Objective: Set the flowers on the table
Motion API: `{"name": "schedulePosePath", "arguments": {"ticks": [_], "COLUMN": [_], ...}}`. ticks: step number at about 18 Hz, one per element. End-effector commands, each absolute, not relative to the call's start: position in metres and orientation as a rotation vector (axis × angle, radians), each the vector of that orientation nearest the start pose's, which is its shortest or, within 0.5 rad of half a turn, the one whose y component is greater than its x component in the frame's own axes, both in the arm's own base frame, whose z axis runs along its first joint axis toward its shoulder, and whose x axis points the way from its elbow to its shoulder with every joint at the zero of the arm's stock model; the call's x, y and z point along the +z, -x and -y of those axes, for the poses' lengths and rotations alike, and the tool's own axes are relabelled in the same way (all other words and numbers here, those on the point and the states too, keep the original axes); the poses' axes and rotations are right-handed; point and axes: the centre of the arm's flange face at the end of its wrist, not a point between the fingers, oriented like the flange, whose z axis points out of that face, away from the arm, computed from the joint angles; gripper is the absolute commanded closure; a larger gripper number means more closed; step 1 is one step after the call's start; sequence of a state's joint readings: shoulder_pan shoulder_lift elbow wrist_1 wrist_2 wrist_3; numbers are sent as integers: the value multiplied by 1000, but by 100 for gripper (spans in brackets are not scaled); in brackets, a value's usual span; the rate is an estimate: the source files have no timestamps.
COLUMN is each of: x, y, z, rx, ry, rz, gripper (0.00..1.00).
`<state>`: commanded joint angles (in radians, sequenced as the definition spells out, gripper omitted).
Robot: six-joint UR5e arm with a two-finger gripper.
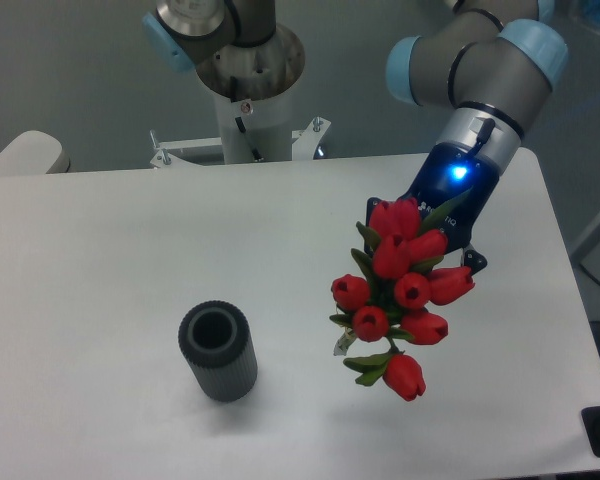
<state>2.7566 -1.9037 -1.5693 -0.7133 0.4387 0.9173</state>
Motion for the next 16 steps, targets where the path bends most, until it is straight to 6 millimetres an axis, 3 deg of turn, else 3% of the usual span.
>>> {"name": "schedulePosePath", "arguments": {"ticks": [4,8,14,16], "x": [443,432,450,448], "y": [485,484,484,483], "z": [-437,-428,-422,-418], "rx": [-130,-6,128,201], "ry": [1956,2087,2161,2213], "rz": [-111,-128,-164,-212], "gripper": [63,63,63,63]}}
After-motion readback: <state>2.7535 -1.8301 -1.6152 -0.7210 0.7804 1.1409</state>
